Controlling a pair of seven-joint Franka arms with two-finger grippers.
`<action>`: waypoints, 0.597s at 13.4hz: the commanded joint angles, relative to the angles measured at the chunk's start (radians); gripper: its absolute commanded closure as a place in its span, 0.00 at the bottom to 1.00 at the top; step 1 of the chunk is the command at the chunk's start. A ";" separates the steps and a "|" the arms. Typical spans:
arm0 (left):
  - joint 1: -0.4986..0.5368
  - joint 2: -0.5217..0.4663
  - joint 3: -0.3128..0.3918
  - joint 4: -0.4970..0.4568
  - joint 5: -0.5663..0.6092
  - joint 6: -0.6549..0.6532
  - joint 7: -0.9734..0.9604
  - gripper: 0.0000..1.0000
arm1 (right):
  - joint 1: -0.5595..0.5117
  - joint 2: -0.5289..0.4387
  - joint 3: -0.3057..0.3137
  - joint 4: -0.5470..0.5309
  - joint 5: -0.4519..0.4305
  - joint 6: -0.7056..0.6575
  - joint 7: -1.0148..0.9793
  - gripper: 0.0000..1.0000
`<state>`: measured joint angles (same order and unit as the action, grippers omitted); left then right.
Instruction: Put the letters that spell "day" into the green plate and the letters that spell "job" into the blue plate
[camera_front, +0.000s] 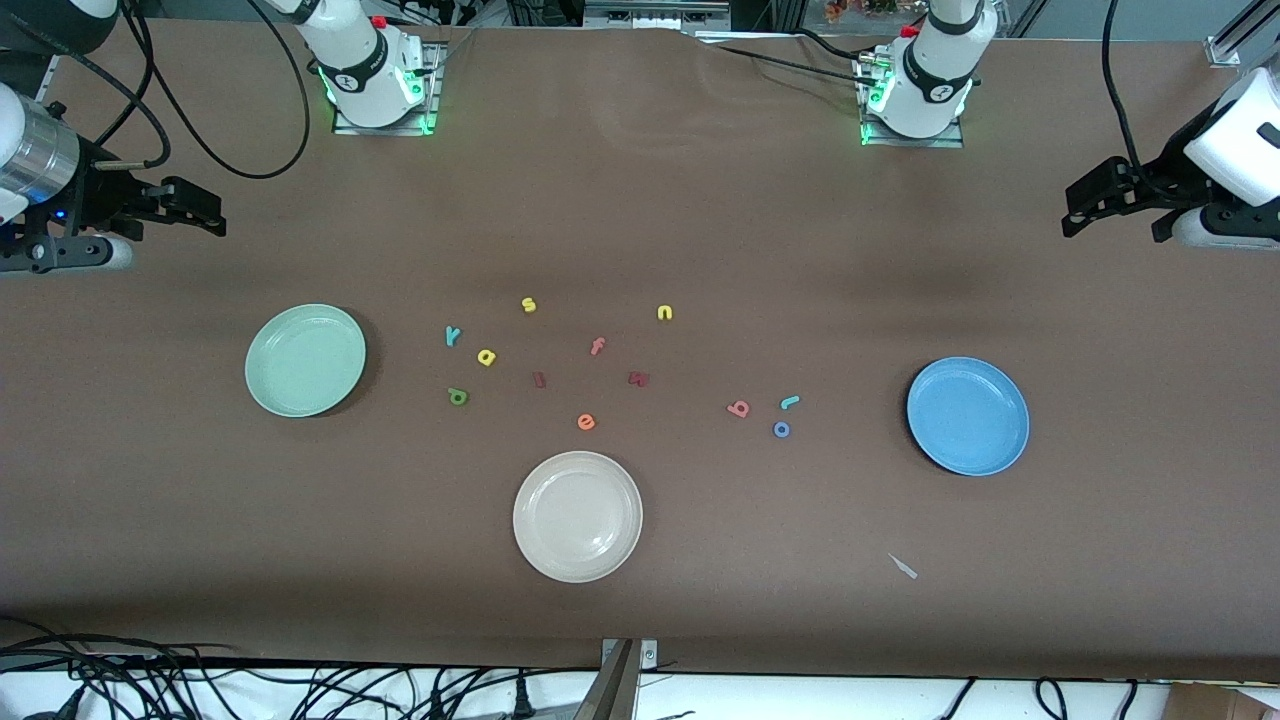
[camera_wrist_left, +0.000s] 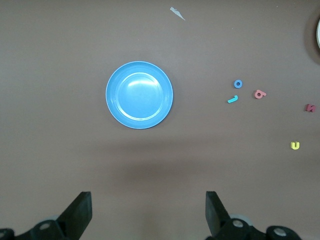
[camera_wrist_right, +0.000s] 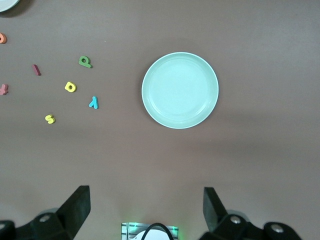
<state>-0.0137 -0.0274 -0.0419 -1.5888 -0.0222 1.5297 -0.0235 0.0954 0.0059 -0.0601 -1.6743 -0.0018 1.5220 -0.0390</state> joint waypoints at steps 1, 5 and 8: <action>-0.025 0.017 0.004 0.058 -0.007 -0.003 -0.004 0.00 | -0.003 0.006 0.002 0.018 -0.003 -0.013 0.002 0.00; -0.052 0.029 0.004 0.064 -0.007 -0.003 -0.004 0.00 | -0.003 0.006 0.002 0.019 -0.003 -0.013 0.002 0.00; -0.057 0.029 0.004 0.064 -0.004 -0.003 -0.003 0.00 | -0.003 0.006 0.002 0.018 -0.003 -0.014 0.002 0.00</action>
<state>-0.0666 -0.0158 -0.0433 -1.5589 -0.0222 1.5335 -0.0238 0.0954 0.0060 -0.0602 -1.6743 -0.0018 1.5220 -0.0390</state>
